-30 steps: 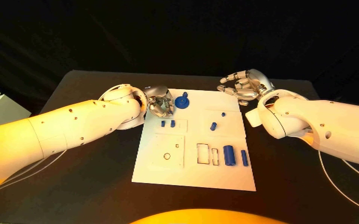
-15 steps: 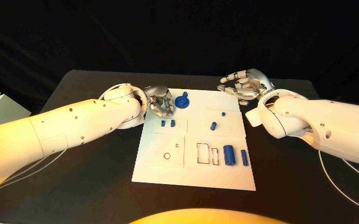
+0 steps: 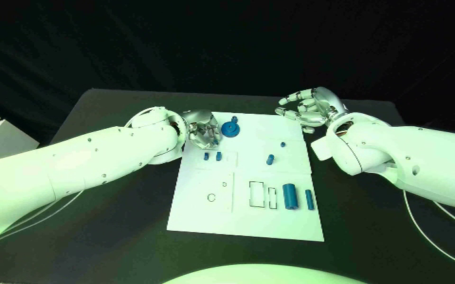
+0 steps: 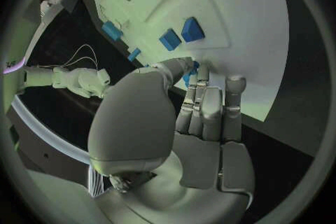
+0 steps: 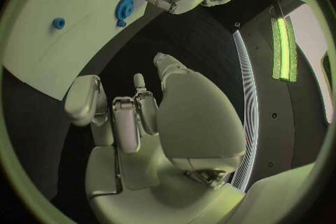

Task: Assemble the parts on the task board

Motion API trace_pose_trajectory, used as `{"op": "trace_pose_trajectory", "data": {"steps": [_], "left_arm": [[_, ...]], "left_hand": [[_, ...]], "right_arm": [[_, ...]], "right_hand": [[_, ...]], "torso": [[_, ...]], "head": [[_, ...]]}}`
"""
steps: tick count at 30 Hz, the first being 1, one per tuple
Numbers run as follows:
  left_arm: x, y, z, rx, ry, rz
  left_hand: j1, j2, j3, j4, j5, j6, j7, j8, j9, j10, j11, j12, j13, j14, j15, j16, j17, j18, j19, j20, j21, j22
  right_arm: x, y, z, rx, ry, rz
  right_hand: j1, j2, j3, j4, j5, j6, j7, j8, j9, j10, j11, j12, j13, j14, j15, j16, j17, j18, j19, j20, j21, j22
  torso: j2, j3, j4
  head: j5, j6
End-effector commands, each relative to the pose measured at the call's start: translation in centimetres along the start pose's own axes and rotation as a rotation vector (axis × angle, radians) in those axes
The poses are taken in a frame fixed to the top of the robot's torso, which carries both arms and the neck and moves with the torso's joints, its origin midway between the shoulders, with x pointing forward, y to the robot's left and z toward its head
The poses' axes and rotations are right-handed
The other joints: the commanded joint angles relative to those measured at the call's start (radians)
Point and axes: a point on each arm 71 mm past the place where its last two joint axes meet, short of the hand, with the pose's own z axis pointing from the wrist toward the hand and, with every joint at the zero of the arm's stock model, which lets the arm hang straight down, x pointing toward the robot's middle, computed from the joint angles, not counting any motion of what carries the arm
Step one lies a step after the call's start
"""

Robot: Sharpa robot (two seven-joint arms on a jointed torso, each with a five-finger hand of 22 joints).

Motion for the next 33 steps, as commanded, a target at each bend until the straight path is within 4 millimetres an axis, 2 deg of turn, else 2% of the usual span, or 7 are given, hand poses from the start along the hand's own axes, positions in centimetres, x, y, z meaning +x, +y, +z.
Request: {"op": "trace_pose_trajectory", "data": {"steps": [1,15,19,24,33], "left_arm": [[0.0,-0.24,0.04,0.013,-0.007,-0.009],[-0.14,-0.16,-0.04,0.017,-0.023,-0.019],[-0.12,-0.01,-0.12,0.012,-0.016,-0.02],[-0.09,0.28,-0.23,-0.001,-0.004,-0.017],[-0.03,0.58,-0.35,-0.013,0.012,-0.015]], "left_hand": [[-0.009,0.002,-0.001,-0.002,0.004,-0.005,0.003,-0.004,-0.002,-0.002,0.004,-0.006,0.001,-0.007,0.001,-0.004,-0.001,-0.008,-0.006,0.0,-0.006,-0.001],[-0.016,-0.003,-0.005,0.002,0.004,-0.008,0.005,-0.009,-0.004,0.002,0.004,-0.008,0.004,-0.008,0.002,-0.004,-0.003,-0.008,-0.006,0.001,-0.008,-0.002],[-0.026,-0.014,-0.011,0.005,0.005,-0.026,0.0,-0.024,-0.01,0.0,0.004,-0.013,0.007,-0.013,0.002,-0.005,-0.012,-0.007,-0.01,0.002,-0.015,-0.008],[-0.031,-0.017,-0.015,0.007,0.005,-0.029,0.0,-0.026,-0.012,-0.001,0.005,-0.015,0.008,-0.016,0.003,-0.006,-0.017,-0.006,-0.014,0.003,-0.019,-0.012],[-0.044,-0.025,-0.031,0.014,0.005,-0.041,-0.004,-0.037,-0.016,-0.007,0.007,-0.021,0.012,-0.022,0.005,-0.006,-0.023,-0.005,-0.02,0.005,-0.028,-0.018]], "right_arm": [[0.13,0.1,-0.02,-0.012,0.013,-0.006],[0.11,0.07,-0.01,-0.01,0.013,-0.006],[0.05,0.02,-0.01,-0.008,0.013,-0.008],[-0.02,-0.05,-0.02,-0.005,0.014,-0.011],[-0.07,-0.09,-0.03,-0.003,0.014,-0.013]], "right_hand": [[-0.005,0.001,0.003,-0.002,0.006,-0.005,-0.003,0.004,0.001,-0.004,-0.003,-0.003,0.09,0.071,-0.007,-0.006,0.127,0.019,-0.004,-0.003,-0.006,0.0],[-0.005,0.0,0.004,-0.002,0.006,-0.005,-0.003,0.004,0.001,-0.004,-0.003,-0.004,0.09,0.071,-0.007,-0.007,0.127,0.019,-0.004,-0.003,-0.007,-0.001],[-0.005,-0.001,0.004,-0.003,0.006,-0.006,-0.003,0.004,0.001,-0.007,-0.003,-0.007,0.086,0.07,-0.008,-0.008,0.123,0.02,-0.006,-0.003,-0.013,-0.005],[-0.006,-0.002,0.003,-0.003,0.005,-0.007,-0.003,0.004,0.001,-0.012,-0.003,-0.014,0.08,0.069,-0.008,-0.012,0.117,0.022,-0.009,-0.003,-0.021,-0.009],[-0.006,-0.005,0.004,-0.002,0.003,-0.012,-0.003,0.006,0.0,-0.07,-0.003,-0.086,0.012,0.058,-0.008,-0.033,0.083,0.03,-0.028,-0.004,-0.073,-0.038]], "torso": [[0.0,-0.0003,0.0007],[0.0,-0.0009,0.0001],[0.0,-0.0005,0.0005],[0.0,-0.0006,0.0002],[0.0,-0.0005,0.0005]], "head": [[0.0,0.0],[0.0,0.0],[-0.001,-0.001],[-0.001,-0.001],[-0.003,-0.001]]}}
